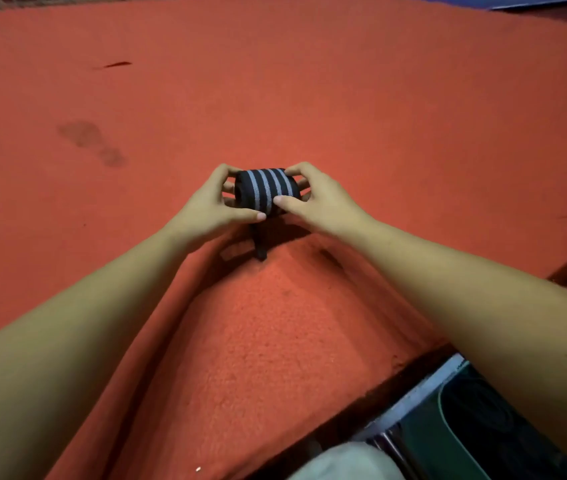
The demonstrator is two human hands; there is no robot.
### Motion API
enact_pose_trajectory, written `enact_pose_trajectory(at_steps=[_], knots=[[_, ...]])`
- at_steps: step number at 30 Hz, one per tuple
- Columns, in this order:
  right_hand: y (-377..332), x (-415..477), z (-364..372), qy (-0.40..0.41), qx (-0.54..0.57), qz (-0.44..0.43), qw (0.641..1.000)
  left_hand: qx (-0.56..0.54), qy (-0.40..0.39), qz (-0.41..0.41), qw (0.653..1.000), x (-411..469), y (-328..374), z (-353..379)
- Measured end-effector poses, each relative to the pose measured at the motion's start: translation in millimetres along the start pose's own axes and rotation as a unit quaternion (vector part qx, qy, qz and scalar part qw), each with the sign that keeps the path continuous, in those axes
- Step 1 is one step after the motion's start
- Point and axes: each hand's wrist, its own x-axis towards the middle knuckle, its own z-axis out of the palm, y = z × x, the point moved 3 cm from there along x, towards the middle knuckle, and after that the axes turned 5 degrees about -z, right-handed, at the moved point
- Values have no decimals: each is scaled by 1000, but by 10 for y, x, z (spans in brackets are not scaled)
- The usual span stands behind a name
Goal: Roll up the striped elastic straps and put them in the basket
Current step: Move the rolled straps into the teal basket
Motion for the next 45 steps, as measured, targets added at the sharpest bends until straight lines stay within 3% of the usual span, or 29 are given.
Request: enact_pose_trajectory(at_steps=[5, 8, 12, 19, 26, 30, 32, 34, 37, 41, 45], knots=[[-115, -556, -436, 36, 150, 122, 980, -62, -76, 8, 995, -431, 417, 246], [-169, -1009, -644, -1, 322, 186, 928, -102, -133, 4, 986, -703, 663, 488], [-114, -1659, -941, -25, 410, 204, 889, -78, -199, 16, 977, -1058, 901, 894], [193, -2615, -1428, 45, 480, 246, 841, -51, -244, 44, 967, -1533, 1075, 1784], [468, -3246, -1855, 90, 386, 280, 874, 36, -266, 107, 957, -1773, 1096, 2675], [618, -3664, -1978, 76, 243, 292, 922, 88, -375, 79, 919, -1825, 959, 3025], [715, -3899, -2015, 49, 166, 299, 939, 75, -440, 34, 894, -1867, 869, 3191], [818, -4129, -2042, 13, 107, 305, 946, 111, -455, 10, 883, -1892, 782, 3364], [978, -4396, -2063, -53, -10, 307, 950, 262, -427, 63, 863, -1908, 717, 3594], [1085, -4613, -1935, -161, -129, 300, 931, 422, -425, 147, 787, -2026, 635, 3908], [1134, -4727, -1665, -227, -148, 288, 918, 515, -416, 127, 739, -2055, 460, 4202]])
